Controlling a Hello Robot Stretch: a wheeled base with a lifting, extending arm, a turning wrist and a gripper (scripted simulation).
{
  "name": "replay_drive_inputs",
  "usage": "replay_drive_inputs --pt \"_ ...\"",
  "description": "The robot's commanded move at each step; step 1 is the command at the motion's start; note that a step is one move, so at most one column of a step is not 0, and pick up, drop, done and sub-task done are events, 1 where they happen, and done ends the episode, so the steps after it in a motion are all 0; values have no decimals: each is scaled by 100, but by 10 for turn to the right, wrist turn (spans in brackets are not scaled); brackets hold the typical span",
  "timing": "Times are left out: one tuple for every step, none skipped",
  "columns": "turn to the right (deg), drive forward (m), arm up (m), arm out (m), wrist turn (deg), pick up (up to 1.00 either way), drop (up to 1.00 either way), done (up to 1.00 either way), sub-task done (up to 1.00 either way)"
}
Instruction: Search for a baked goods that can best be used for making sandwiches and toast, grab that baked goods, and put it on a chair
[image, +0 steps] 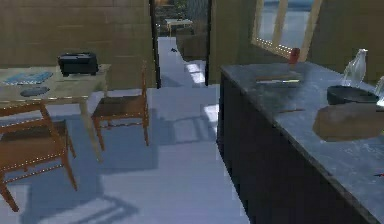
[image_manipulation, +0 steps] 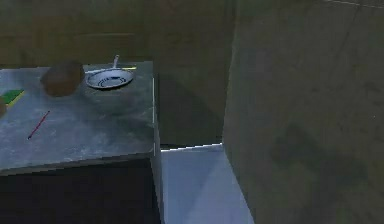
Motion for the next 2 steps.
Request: replay_drive_inputs --pt "0 100 0 0 0 0 0 0 0" --pt "180 0 0 0 0 0 0 0 0"
